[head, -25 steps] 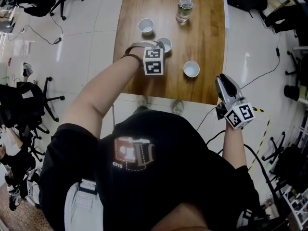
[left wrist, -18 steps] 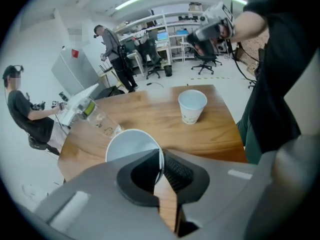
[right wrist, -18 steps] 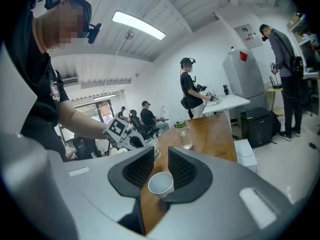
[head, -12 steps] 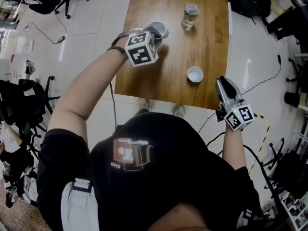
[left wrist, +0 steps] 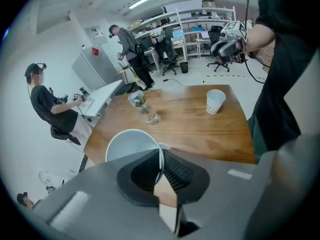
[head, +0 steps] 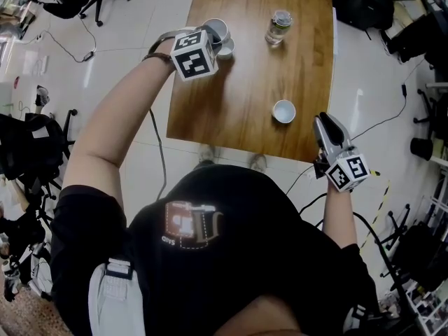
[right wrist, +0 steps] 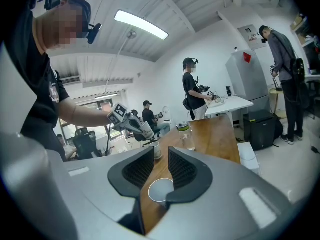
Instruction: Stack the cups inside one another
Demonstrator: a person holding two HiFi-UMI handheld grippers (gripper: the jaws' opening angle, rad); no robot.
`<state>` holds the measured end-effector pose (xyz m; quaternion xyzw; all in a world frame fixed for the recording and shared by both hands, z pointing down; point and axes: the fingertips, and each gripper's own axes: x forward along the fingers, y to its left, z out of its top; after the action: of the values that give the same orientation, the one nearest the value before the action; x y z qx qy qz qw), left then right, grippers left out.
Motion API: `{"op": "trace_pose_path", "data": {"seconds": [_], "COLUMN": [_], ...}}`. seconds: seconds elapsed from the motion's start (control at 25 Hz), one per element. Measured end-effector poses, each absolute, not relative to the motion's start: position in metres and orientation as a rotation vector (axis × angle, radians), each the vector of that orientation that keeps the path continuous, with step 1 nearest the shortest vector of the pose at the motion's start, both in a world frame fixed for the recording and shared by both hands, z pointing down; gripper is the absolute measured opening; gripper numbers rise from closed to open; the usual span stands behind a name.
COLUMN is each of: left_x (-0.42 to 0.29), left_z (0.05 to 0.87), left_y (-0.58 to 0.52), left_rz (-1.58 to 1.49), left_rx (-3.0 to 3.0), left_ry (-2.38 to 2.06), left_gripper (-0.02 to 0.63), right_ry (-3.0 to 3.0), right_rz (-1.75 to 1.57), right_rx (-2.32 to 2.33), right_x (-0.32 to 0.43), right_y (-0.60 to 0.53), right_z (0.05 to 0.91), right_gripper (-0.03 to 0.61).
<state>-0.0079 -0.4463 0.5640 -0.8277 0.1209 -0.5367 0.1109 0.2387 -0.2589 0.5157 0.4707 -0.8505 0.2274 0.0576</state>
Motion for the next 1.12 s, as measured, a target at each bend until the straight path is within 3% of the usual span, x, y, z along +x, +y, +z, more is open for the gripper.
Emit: {"op": "trace_pose_path", "data": {"seconds": [0.36, 0.44, 0.52, 0.6, 0.8, 0.88, 1.0, 1.12], "left_x": [-0.008, -0.006, -0.003, 0.001, 0.001, -0.015, -0.045, -0.065], "left_z": [0.610, 0.629, 0.640, 0.618, 0.445, 0.404, 0.400, 0.434], "left_y": [-0.446, -0.442, -0.439, -0.452, -0.458, -0.432, -0.386, -0.343], "left_rz": [-1.718, -1.780, -1.802, -1.691, -0.912, -0.628, -0.363, -0.223], "left_rx": [-2.402, -2.435, -2.469, -2.483, -2.804, -2.907, -3.034, -3.173], "left_ry": [0.268, 0.228, 0.195, 0.284, 0.709, 0.787, 0.894, 0.996], "left_gripper": [0.014, 0.078, 0.219, 0.256, 0.248, 0.216, 0.138, 0.104], "right_ry": [-2.559, -2.557, -2.559, -2.569, -2.603, -2.620, -2.654, -2.684], "right_rz": [0.701, 0.700, 0.695, 0.684, 0.633, 0.616, 0.579, 0.552], "right_rx": [1.437, 1.435, 1.429, 1.426, 1.451, 1.454, 1.437, 1.423], "right_x": [0.242, 0.241, 0.239, 0.237, 0.245, 0.245, 0.238, 0.232], "right_y": [-0.255, -0.255, -0.254, -0.253, -0.258, -0.259, -0.261, -0.264], "right_z": [0.517, 0.517, 0.516, 0.511, 0.493, 0.483, 0.468, 0.460], "right_gripper": [0.101, 0.101, 0.101, 0.101, 0.101, 0.101, 0.101, 0.101]}}
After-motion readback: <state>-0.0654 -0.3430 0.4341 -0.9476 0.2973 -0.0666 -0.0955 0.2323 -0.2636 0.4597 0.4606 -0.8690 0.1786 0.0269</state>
